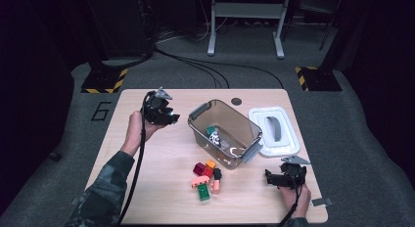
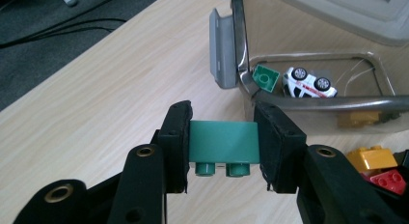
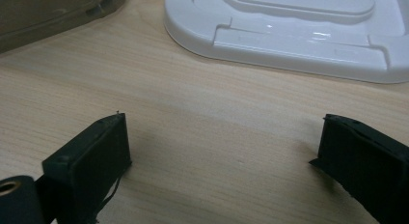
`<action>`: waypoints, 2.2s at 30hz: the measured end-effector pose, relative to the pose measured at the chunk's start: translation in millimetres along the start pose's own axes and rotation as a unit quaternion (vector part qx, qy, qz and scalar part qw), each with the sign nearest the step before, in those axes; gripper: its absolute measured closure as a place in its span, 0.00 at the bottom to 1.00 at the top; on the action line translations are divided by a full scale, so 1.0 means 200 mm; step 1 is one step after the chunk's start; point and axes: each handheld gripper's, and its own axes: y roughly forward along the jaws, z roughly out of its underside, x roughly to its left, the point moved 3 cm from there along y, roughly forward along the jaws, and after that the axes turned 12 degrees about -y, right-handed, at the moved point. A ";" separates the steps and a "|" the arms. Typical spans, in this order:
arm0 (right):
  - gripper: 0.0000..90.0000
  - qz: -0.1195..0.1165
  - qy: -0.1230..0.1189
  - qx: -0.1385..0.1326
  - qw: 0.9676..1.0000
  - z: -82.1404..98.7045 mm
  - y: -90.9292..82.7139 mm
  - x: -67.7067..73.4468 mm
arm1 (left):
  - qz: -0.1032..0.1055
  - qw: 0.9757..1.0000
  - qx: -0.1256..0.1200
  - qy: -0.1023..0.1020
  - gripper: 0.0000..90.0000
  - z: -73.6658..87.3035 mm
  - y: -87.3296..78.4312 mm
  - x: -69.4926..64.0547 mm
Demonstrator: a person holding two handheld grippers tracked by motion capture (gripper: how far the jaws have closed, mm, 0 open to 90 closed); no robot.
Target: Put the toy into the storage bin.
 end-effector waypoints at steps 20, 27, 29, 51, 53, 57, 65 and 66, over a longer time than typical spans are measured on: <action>0.04 -0.001 0.000 -0.001 1.000 0.00 0.00 0.00 | 0.006 0.999 -0.011 0.031 0.66 -0.23 0.02 -0.12; 0.04 -0.001 0.000 -0.001 1.000 0.00 0.00 0.00 | 0.011 0.999 -0.006 0.039 0.66 -0.25 0.05 -0.17; 0.04 -0.001 0.000 -0.001 1.000 0.00 0.00 0.00 | 0.014 0.999 -0.004 0.041 0.66 -0.25 0.06 -0.18; 0.04 -0.001 0.000 -0.001 1.000 0.00 0.00 0.00 | 0.051 0.997 0.045 0.042 0.66 -0.21 0.23 -0.31; 0.04 -0.001 0.000 -0.001 1.000 0.00 0.00 0.00 | 0.056 0.996 0.055 0.044 0.65 -0.19 0.25 -0.33; 0.04 -0.001 0.001 -0.001 1.000 0.00 0.00 0.00 | 0.058 0.995 0.066 0.040 0.65 -0.16 0.29 -0.33; 0.04 0.000 0.001 -0.001 1.000 0.00 0.00 0.00 | 0.075 0.992 0.095 0.027 0.65 -0.11 0.34 -0.34; 0.04 0.000 0.001 -0.001 1.000 0.00 0.00 0.00 | 0.075 0.992 0.095 0.027 0.65 -0.11 0.34 -0.34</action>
